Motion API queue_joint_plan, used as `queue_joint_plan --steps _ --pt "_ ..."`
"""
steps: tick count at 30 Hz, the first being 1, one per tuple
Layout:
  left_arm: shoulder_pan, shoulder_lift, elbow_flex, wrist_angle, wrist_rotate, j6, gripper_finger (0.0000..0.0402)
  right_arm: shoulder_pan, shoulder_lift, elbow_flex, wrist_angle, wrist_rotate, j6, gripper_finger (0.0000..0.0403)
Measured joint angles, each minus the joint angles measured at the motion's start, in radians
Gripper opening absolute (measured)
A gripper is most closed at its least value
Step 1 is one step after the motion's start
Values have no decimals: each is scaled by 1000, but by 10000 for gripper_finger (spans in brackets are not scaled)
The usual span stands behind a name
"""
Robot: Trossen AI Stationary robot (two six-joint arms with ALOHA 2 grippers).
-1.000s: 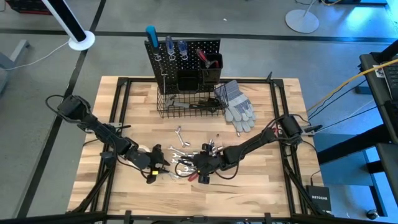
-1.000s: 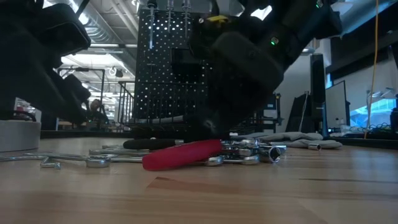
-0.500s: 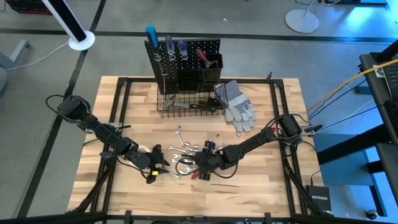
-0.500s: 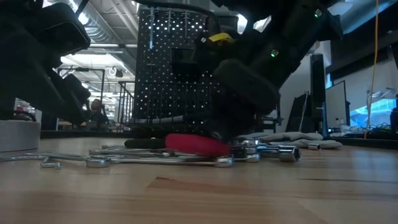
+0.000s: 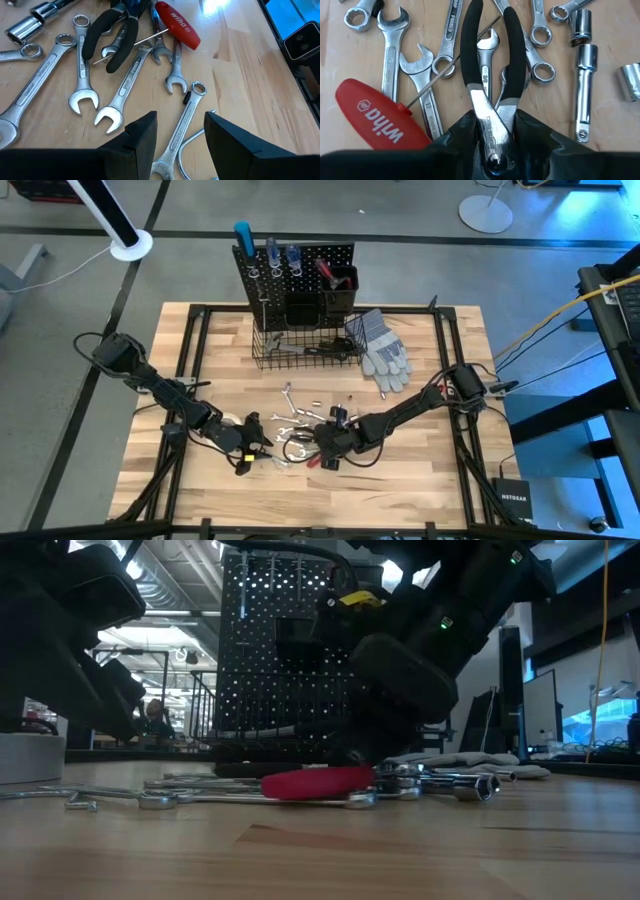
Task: Hang tools onto peg board
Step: Put the black slip-joint pliers into the right black bin on the peg board
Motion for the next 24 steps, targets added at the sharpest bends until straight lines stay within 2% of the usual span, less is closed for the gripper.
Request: queue_joint_plan --steps 6,14,24 --pt "0 0 0 0 0 0 155 2 -5 -1 -2 14 0 126" --pt "0 0 0 0 0 2 155 2 -35 -3 -5 17 0 97" --pt "0 0 0 0 0 2 155 2 -36 -3 -2 35 12 94"
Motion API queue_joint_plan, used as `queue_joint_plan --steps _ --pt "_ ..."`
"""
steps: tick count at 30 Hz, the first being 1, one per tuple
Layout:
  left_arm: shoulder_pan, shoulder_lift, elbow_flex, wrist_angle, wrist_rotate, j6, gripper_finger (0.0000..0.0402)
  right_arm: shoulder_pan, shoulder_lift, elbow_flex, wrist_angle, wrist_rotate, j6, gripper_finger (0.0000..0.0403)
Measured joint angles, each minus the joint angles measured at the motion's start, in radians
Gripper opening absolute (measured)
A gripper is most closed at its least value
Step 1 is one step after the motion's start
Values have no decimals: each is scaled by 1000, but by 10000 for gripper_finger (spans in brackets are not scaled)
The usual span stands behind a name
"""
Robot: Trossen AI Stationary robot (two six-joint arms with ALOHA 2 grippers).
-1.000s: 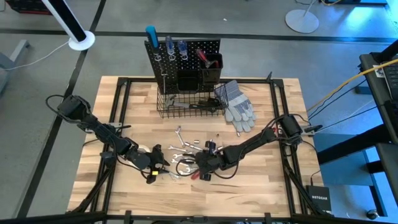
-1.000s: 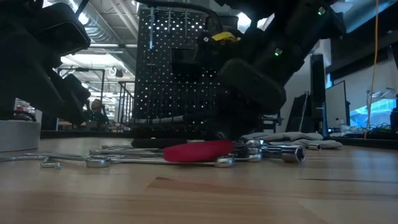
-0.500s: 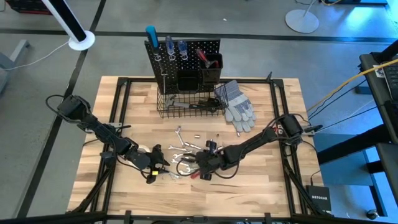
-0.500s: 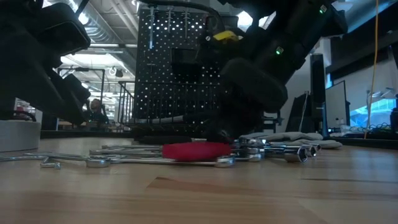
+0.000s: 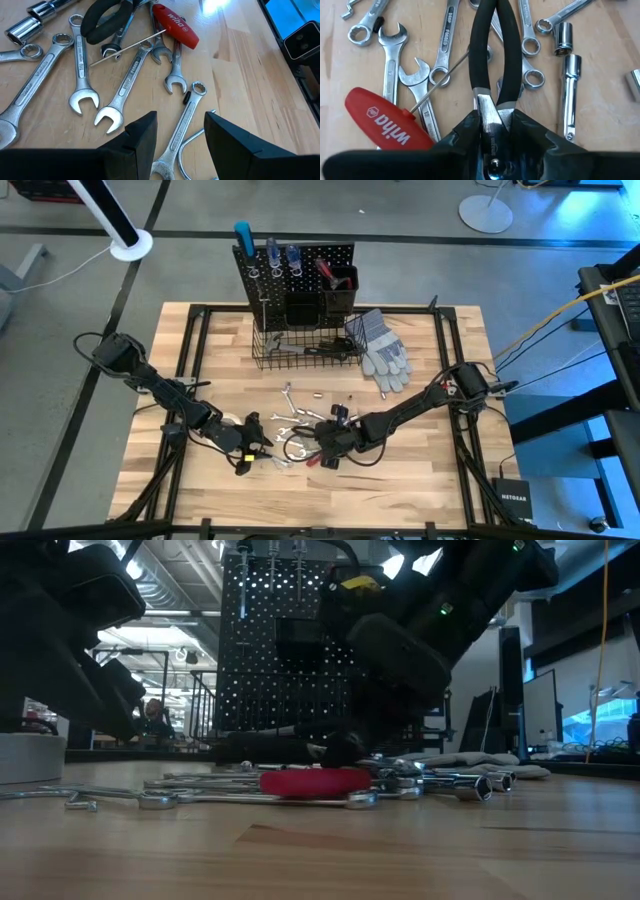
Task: Hang tools onto peg board
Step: Put the black slip-joint pliers into the right black bin on the peg board
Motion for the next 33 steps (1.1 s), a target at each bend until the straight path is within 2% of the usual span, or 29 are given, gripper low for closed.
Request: queue_joint_plan --steps 17,25,31,33 --pt "0 0 0 -1 0 0 155 8 -46 1 -7 13 3 92" --pt "0 0 0 0 0 -1 155 53 -190 1 -21 169 -60 89" --pt "0 0 0 2 0 -2 155 41 -355 1 -18 304 -194 82" --pt "0 0 0 4 0 -2 155 25 -415 1 -10 339 -244 68"
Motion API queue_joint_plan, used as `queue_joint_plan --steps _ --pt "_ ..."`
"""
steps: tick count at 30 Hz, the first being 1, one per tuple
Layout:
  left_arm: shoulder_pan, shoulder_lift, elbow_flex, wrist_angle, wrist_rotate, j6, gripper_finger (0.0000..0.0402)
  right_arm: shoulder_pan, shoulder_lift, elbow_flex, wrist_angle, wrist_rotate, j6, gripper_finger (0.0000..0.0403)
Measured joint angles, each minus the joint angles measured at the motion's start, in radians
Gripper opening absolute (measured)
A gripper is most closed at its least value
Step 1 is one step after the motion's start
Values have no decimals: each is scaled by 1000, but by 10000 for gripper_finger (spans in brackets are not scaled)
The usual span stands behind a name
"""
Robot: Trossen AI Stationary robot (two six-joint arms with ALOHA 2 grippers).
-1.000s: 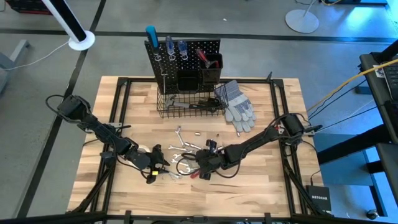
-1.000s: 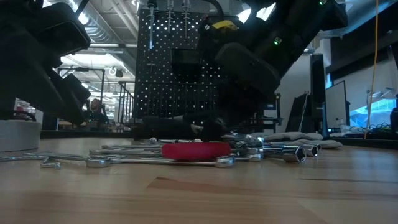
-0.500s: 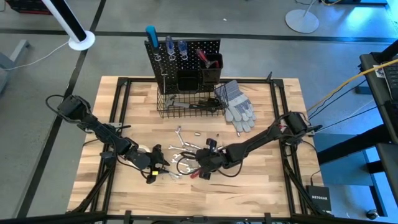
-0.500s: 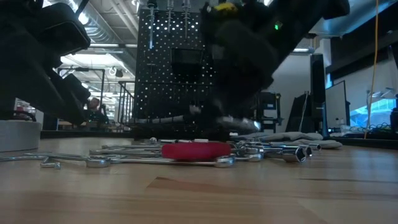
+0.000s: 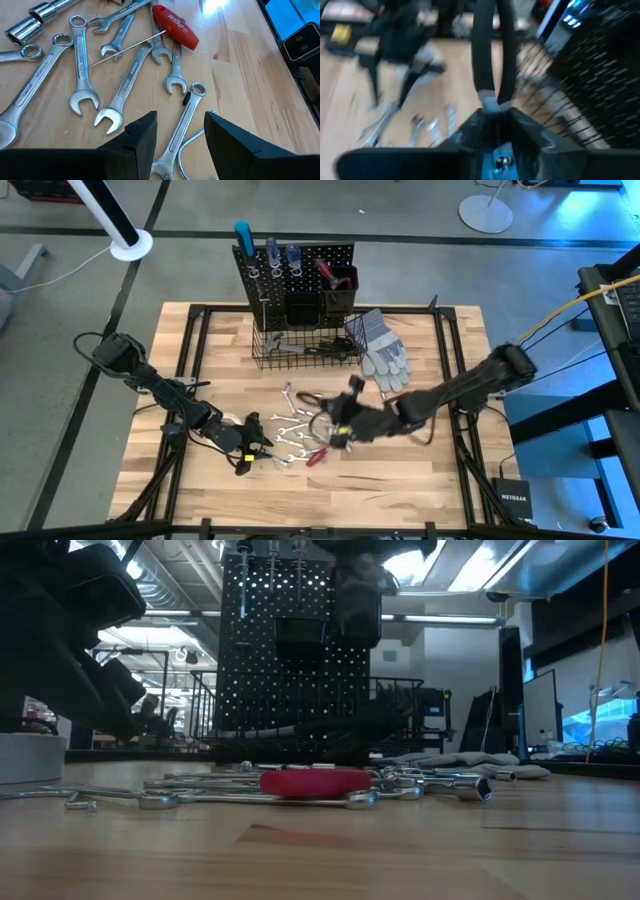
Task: Hang tools onto peg board
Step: Put the black slip-joint pliers into the right black bin on the peg board
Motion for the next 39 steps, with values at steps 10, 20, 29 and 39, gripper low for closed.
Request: queue_joint_plan --steps 10,20,29,39 --pt "2 0 0 1 0 22 155 -143 -224 1 184 46 -295 14" --pt "54 0 0 1 0 120 155 -367 -291 1 311 -140 -412 12" --pt "120 -49 0 -3 -2 267 155 -531 -315 1 393 -318 -510 13" --pt "180 -91 0 -5 -2 347 155 -835 -305 1 438 -839 -416 13"
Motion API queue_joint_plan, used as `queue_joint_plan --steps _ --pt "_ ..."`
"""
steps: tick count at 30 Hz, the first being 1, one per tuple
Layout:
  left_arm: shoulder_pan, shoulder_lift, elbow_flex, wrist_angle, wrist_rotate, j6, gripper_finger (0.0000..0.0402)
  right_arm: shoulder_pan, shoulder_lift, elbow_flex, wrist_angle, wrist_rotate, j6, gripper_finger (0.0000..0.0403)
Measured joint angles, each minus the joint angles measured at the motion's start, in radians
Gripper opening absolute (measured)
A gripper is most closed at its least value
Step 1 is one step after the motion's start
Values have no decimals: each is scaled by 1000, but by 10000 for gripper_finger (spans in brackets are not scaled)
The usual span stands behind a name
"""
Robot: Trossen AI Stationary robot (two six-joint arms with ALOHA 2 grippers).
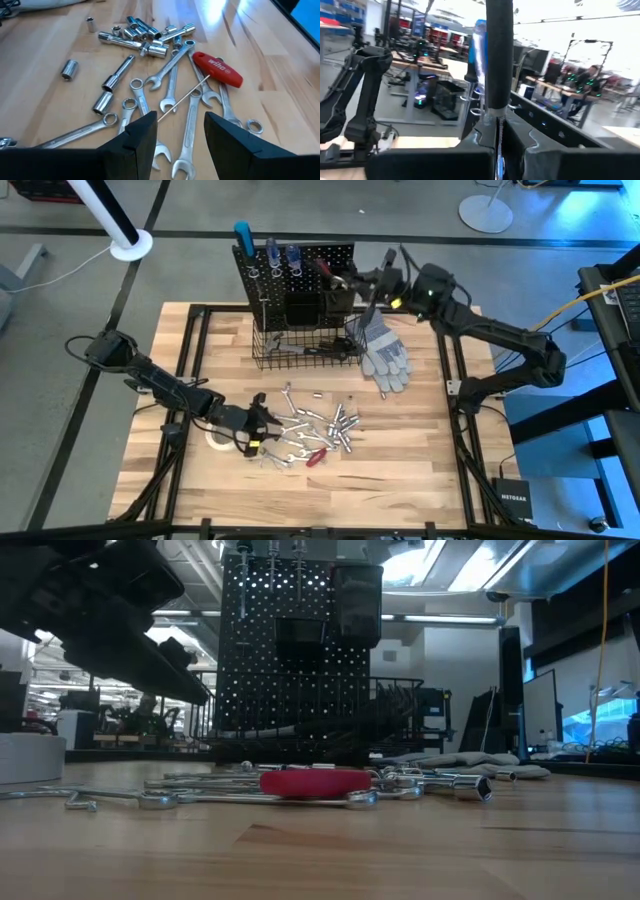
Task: Hang tools onto peg board
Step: Put the black slip-joint pliers into the right black bin on the peg board
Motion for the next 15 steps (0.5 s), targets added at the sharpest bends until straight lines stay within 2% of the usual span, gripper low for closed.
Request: queue_joint_plan --steps 7,11,15 --pt "9 0 0 -4 0 -33 155 -129 53 0 35 -184 104 15" --pt "9 0 0 -9 1 -66 155 -142 102 0 128 -273 163 15" --pt "8 0 0 -26 1 -83 155 -139 135 0 164 -302 183 16"
